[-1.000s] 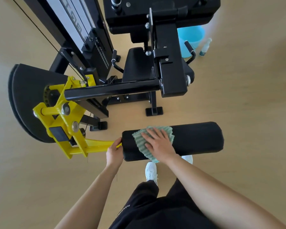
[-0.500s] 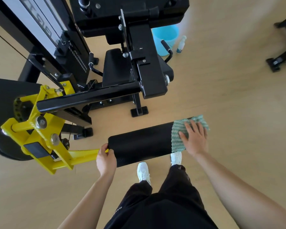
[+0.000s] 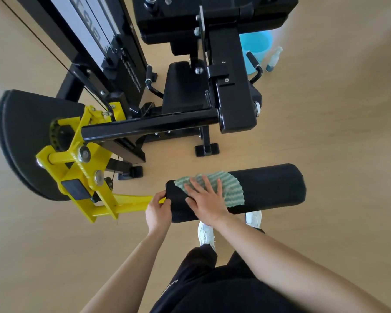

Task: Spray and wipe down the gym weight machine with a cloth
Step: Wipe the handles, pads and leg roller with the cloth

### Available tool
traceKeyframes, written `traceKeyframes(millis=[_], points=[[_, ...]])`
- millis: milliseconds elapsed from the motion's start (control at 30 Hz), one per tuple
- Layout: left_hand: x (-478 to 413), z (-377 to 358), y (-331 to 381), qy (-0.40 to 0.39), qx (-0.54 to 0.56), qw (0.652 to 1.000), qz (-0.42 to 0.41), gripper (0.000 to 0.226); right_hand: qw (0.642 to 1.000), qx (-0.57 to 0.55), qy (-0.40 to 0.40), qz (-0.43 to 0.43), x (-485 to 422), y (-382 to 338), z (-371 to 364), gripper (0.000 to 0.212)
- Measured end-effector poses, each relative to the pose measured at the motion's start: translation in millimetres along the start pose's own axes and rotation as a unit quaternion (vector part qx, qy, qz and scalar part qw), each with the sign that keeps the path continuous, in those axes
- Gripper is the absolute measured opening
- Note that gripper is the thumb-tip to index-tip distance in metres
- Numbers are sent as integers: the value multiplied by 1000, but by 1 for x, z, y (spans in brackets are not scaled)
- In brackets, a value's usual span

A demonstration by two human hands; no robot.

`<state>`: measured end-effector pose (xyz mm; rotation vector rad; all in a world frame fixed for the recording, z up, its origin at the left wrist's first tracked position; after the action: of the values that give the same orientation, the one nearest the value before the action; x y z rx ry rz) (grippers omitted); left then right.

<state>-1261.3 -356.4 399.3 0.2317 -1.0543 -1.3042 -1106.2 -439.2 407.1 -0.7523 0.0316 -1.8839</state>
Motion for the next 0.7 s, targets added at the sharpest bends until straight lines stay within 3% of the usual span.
traceKeyframes(millis=[133, 267, 500, 700], points=[[5, 10, -12, -15, -5, 1000, 9, 17, 991, 7, -35, 128, -2, -52, -13, 51], [13, 14, -23, -53, -47, 997, -1, 22, 989, 33, 9, 143, 7, -28, -22, 55], [16, 19, -24, -51, -127, 990, -24, 18, 992, 22, 88, -84, 34, 65, -5, 59], [11, 20, -9, -3, -73, 997, -1, 7, 957, -24, 127, -261, 49, 162, 31, 64]])
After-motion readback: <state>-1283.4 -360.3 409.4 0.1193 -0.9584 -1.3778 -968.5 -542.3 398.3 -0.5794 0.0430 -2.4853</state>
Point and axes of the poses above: each hand's wrist, its own x-axis away from the middle knuckle, its own z-axis out of the back of the hand, y = z × x, the point moved 6 cm from there along -x, towards the middle knuckle, and after that the axes turned 2 degrees about -z, right-handed, at the moved point
